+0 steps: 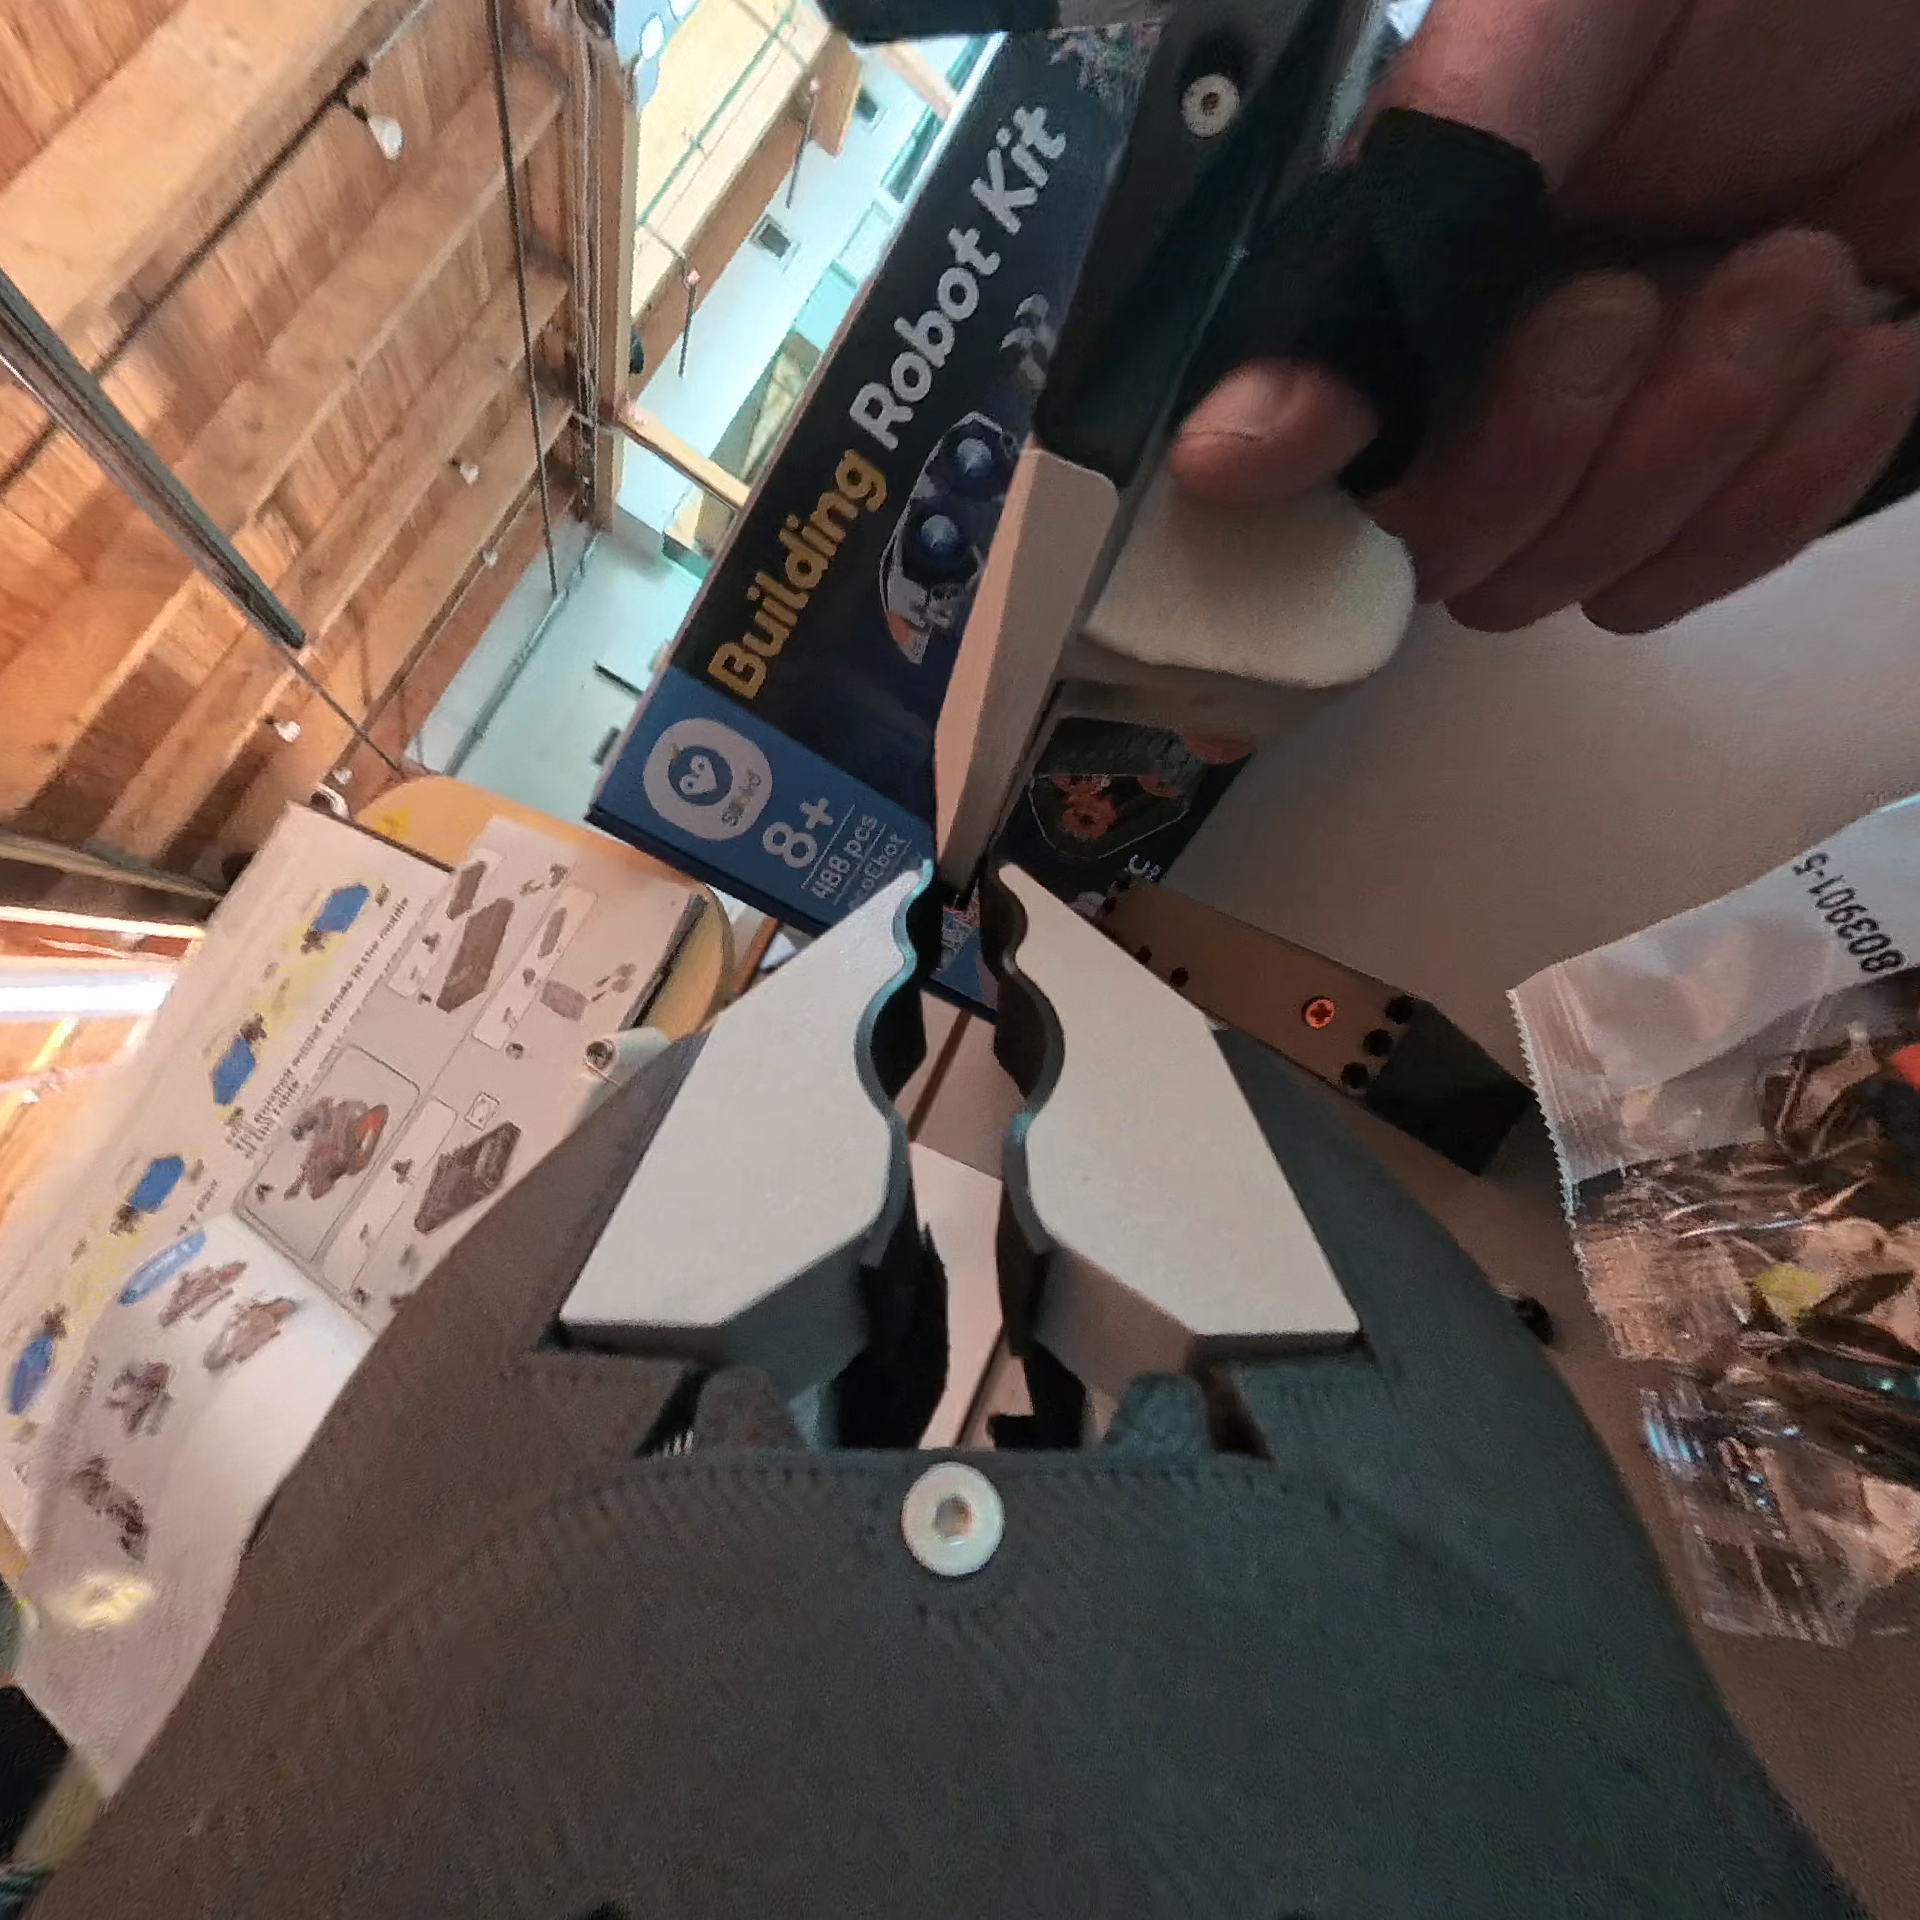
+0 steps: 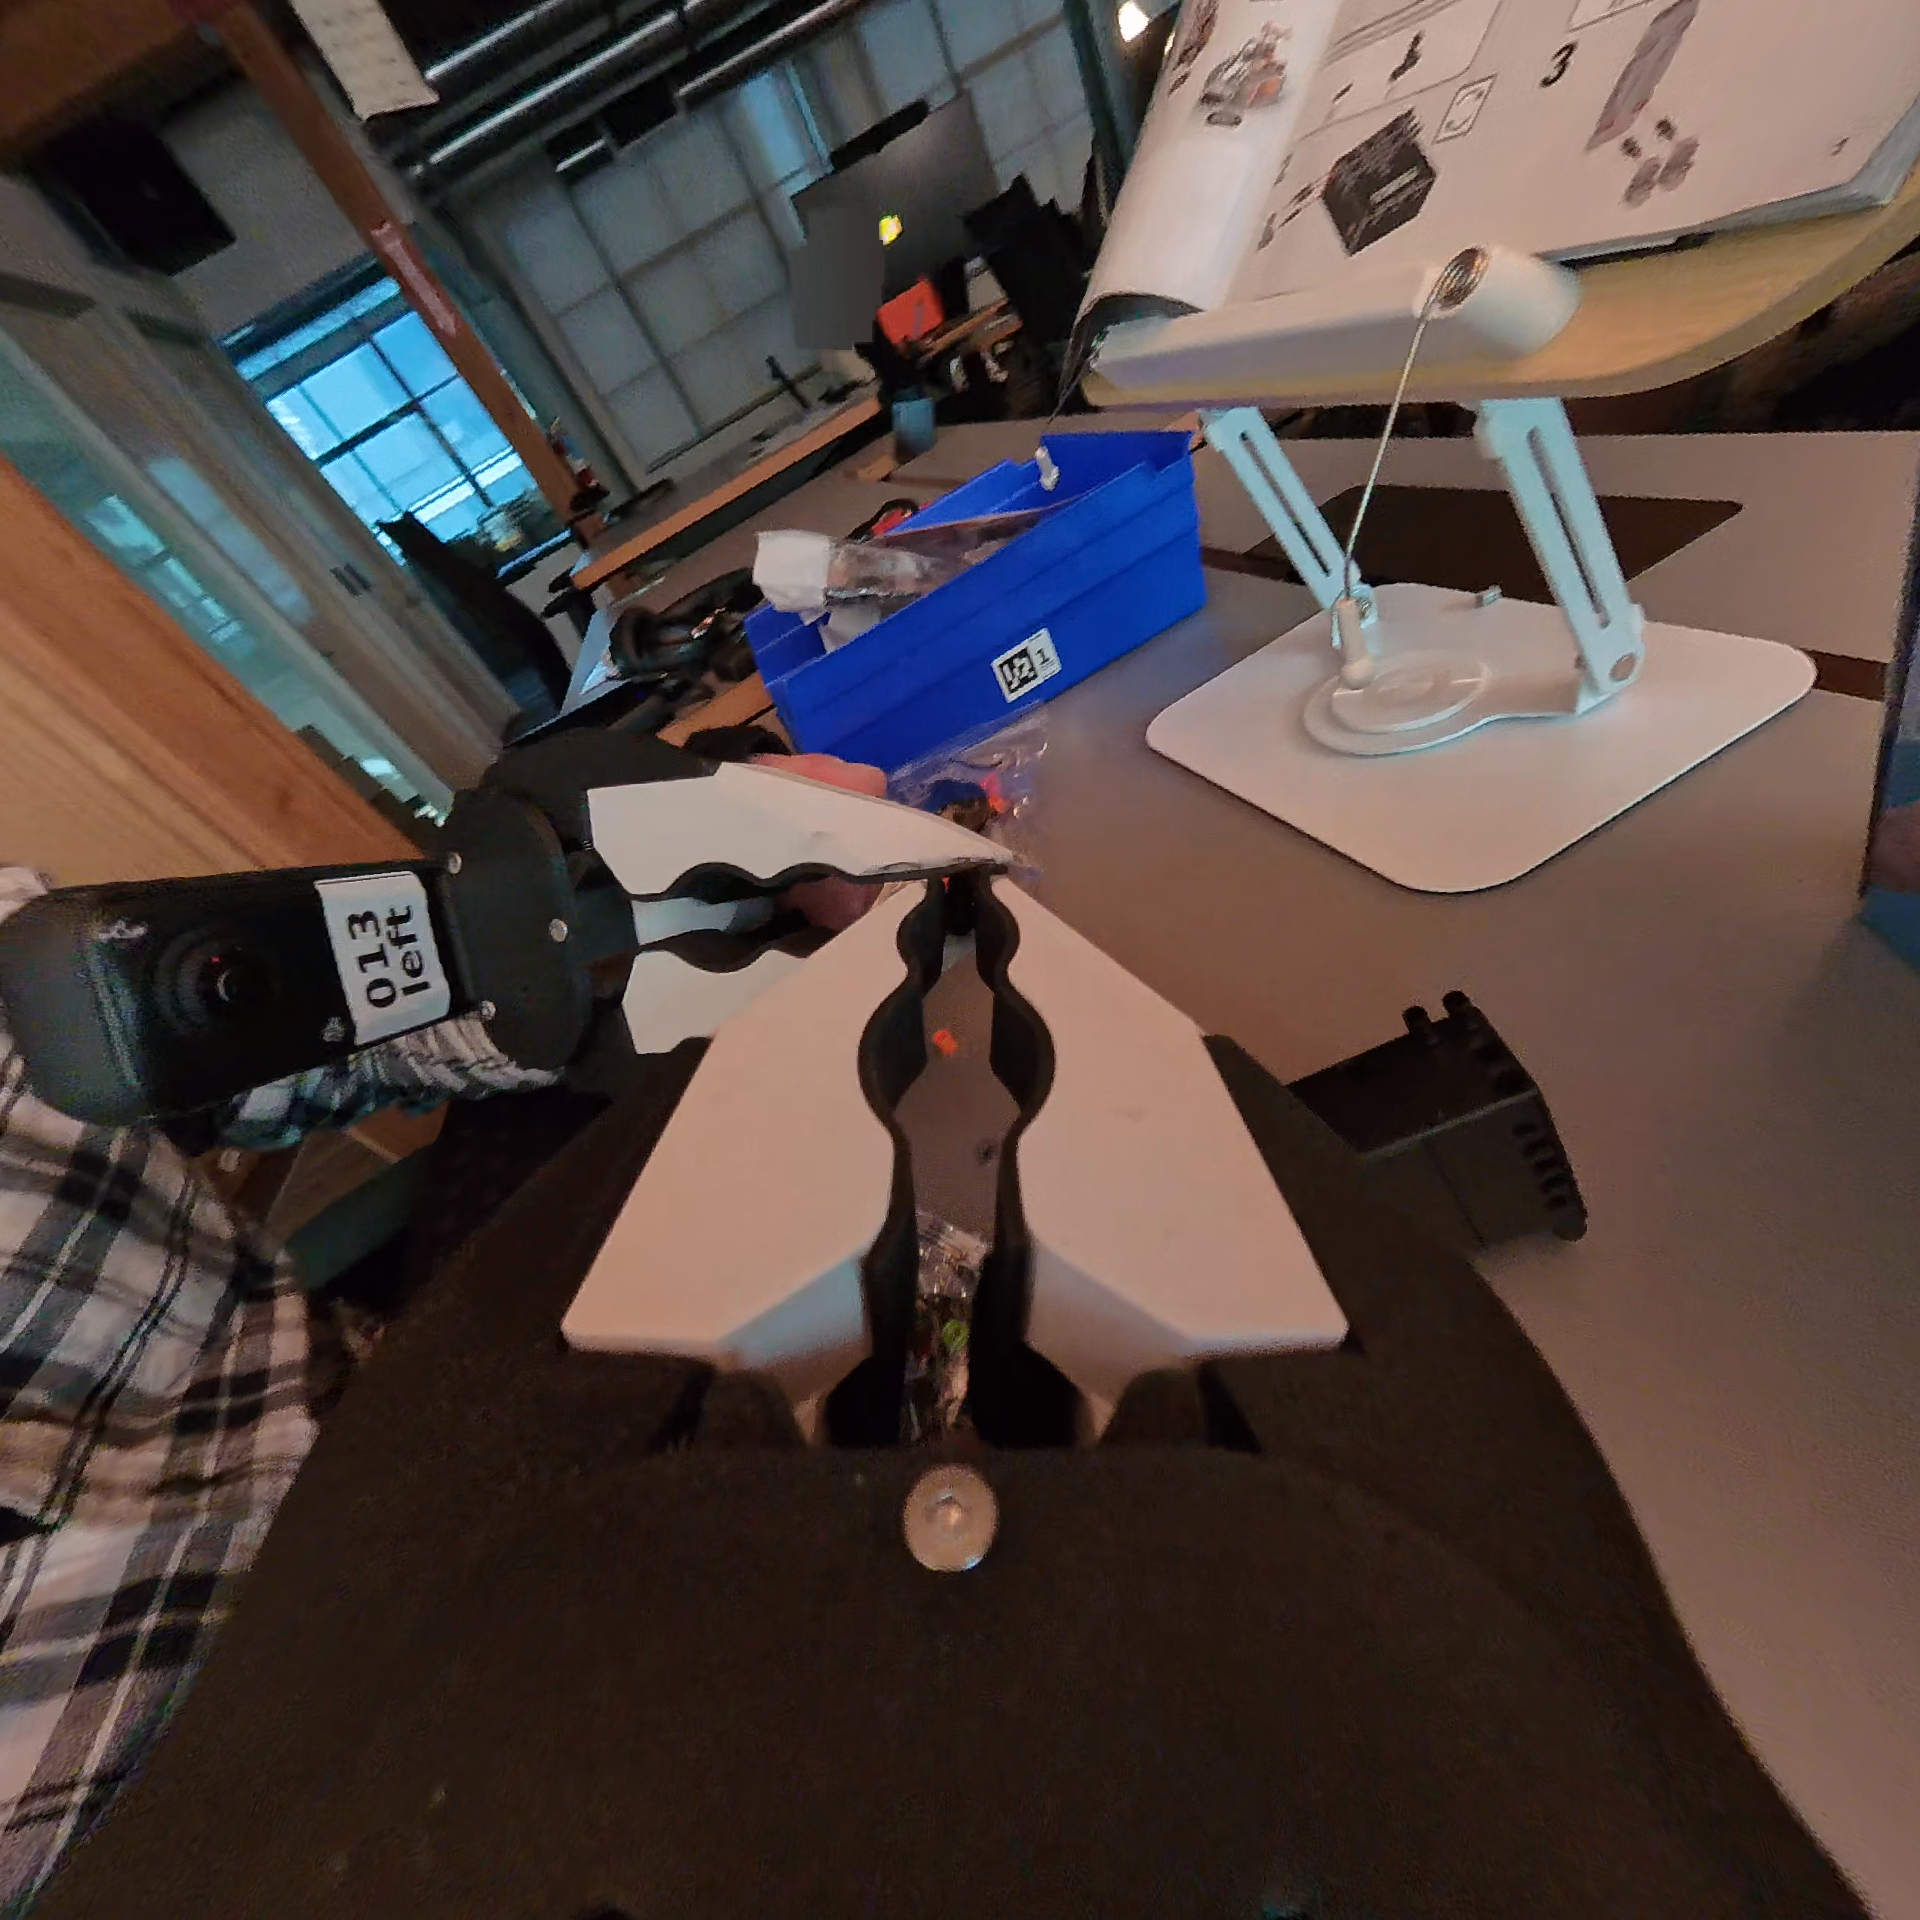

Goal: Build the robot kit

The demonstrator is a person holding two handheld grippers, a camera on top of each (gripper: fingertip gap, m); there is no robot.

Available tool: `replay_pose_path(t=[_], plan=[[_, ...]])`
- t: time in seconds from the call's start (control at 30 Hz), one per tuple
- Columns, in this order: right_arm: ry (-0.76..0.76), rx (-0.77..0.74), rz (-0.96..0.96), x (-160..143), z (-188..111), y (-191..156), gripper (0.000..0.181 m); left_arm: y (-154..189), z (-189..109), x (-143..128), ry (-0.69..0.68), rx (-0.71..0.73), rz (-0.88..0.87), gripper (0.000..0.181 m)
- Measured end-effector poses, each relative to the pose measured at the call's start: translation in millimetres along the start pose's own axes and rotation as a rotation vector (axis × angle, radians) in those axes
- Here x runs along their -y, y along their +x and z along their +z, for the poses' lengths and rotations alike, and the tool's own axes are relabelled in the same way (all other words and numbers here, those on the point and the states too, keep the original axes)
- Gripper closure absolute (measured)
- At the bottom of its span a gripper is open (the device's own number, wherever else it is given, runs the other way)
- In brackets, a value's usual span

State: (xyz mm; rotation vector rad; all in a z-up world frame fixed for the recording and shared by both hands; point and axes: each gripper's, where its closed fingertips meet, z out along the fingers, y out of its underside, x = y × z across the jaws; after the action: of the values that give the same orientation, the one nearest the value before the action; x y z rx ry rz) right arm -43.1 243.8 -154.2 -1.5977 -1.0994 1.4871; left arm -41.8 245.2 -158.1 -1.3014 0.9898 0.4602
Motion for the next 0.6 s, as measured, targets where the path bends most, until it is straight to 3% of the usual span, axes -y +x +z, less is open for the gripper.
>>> replay_pose_path(t=[0.43,0.6], plan=[[-0.012,0.027,-0.138,-2.4,-6.7,-1.4,0.177,7.0,-1.8,3.4,0.061,-0.107,-0.16,0.179],[0.05,-0.08,-0.204,12.9,-17.5,7.4,0.181,-3.2,-1.4,-4.1,0.044,-0.081,-0.185,0.179]])
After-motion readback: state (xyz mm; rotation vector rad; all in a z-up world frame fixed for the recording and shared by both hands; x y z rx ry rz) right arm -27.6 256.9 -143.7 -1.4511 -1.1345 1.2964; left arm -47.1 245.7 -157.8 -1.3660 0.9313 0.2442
